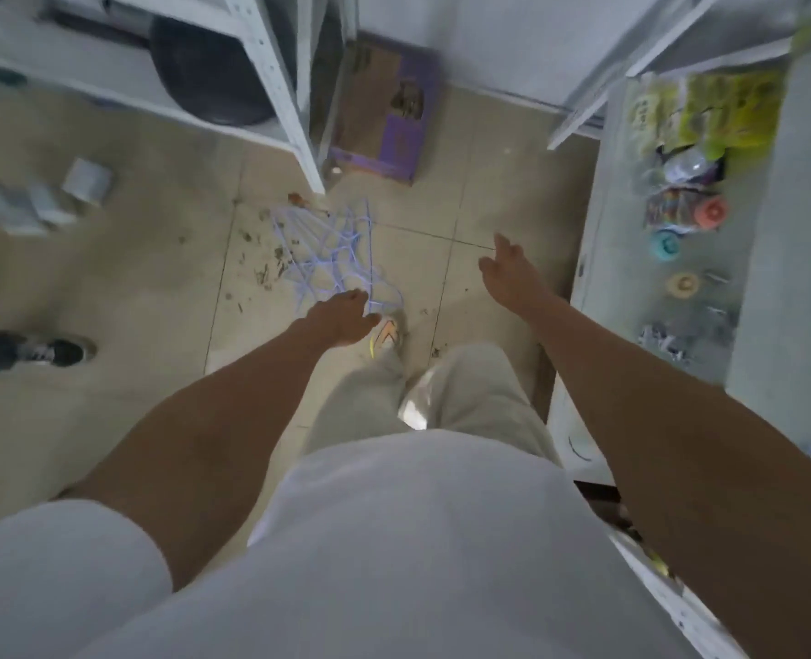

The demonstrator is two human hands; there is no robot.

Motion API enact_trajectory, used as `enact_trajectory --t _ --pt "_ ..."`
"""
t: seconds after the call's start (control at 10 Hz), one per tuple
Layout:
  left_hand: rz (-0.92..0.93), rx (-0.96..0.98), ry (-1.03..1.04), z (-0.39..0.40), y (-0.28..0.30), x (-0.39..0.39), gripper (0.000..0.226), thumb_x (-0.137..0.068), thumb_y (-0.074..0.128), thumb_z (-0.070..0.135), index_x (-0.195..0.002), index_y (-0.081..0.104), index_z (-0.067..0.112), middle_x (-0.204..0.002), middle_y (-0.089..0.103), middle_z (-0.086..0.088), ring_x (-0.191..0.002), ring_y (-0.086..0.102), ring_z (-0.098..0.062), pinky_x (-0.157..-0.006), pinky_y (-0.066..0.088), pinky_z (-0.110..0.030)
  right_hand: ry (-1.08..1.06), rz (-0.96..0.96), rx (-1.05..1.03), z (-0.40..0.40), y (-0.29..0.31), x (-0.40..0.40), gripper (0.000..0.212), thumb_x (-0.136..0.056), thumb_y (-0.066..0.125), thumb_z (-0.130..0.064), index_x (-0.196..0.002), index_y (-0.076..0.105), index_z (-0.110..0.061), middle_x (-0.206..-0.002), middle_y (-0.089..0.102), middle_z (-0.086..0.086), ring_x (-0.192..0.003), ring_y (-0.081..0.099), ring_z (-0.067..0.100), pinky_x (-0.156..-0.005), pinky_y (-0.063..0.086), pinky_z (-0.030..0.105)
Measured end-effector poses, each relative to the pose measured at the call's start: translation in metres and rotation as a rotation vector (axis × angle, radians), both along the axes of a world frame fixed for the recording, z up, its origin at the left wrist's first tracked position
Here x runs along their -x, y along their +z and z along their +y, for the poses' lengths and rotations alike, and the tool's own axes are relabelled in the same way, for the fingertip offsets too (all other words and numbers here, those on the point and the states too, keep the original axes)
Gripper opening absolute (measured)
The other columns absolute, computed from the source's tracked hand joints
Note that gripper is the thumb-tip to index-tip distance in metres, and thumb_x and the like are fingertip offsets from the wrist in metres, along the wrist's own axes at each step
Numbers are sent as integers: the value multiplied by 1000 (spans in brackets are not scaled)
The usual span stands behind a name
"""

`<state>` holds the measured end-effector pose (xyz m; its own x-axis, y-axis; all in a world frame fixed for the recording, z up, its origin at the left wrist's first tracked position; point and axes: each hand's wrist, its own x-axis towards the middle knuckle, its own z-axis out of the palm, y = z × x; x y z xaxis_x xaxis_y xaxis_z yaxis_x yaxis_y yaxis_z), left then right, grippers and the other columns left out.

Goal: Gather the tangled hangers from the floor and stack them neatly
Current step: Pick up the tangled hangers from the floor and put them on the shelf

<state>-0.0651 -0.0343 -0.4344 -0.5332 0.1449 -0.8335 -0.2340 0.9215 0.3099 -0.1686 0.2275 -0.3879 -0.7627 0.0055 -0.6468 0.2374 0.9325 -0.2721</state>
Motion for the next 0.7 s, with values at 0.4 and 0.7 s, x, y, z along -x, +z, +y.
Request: enact_trajectory --t 0.4,0.7 --pt "-51 77 506 -15 -175 -19 66 -105 39 52 -160 27 18 -169 27 -4 -154 28 -25 -120 29 -50 537 -333 9 -99 -220 22 58 -106 39 -32 -160 28 -14 -155 40 20 -144 38 38 -115 35 51" --pt "-15 37 658 11 -364 2 61 -104 46 43 -157 35 15 -163 39 -11 -147 39 -32 -115 35 -48 731 -354 -81 -117 -428 29 49 -102 41 -27 -148 44 -10 -142 49 21 -134 47 39 -109 42 48"
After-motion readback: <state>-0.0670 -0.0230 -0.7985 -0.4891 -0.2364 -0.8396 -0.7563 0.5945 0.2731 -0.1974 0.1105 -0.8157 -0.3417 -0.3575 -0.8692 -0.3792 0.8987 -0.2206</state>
